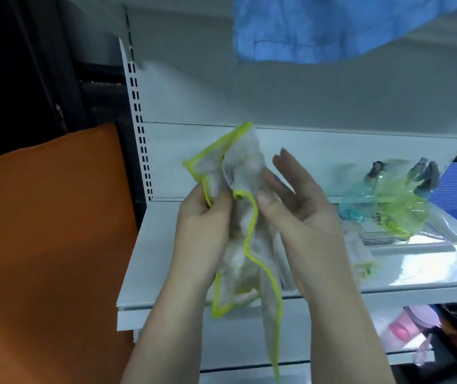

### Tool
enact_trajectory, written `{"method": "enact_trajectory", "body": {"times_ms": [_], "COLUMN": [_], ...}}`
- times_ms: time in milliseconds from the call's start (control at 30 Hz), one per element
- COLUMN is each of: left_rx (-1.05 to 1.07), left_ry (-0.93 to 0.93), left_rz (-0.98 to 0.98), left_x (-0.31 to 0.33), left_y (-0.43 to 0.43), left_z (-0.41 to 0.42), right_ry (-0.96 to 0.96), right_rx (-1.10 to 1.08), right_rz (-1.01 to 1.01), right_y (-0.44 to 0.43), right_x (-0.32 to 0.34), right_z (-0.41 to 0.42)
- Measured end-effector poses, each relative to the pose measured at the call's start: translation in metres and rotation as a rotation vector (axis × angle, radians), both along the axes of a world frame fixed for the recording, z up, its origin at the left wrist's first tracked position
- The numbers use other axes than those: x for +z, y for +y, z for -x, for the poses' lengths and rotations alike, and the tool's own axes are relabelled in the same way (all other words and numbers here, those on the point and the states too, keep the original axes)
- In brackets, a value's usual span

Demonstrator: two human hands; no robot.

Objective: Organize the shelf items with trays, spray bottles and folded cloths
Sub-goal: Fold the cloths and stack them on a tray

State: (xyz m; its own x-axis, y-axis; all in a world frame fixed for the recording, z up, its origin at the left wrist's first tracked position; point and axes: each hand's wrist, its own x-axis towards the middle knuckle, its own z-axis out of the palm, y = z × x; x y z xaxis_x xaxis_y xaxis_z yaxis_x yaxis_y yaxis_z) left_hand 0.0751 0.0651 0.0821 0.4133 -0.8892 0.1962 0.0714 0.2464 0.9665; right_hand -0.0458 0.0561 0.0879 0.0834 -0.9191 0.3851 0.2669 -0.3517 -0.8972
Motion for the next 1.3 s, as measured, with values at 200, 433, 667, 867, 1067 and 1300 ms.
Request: {"method": "enact_trajectory", "body": {"times_ms": [200, 433, 667, 867, 1067, 1300], "left_rx": [-0.165, -0.207, -0.414, -0.316, -0.148, 0.209], "left_ry": [0.229, 0.438, 0.719, 0.648, 0.568, 0.138], "left_rz": [-0.079, -0.158, -0.163, -0.189, -0.15, -0.088], "left_x": [-0.005, -0.006, -0.003, -0.005, 0.008, 0.009], "left_y": [0.003, -0.008, -0.023, -0.036, -0.042, -0.044], "left_z": [0.012, 0.023, 0.057, 0.099, 0.137, 0.174], "right_ry": [0.632, 0.608, 0.796, 0.846, 0.863, 0.607], "right_rx": [-0.088, -0.107, -0.038, 0.185, -0.02, -0.252], "right_rz": [0.098, 0.198, 0.128, 0.065, 0.249, -0.018], "right_y": [0.001, -0.012, -0.036, -0.045, -0.058, -0.065], "right_x": [-0.006, 0.004, -0.001, -0.006, -0.002, 0.012], "right_z": [0.0, 0.034, 0.083, 0.12, 0.148, 0.189]}}
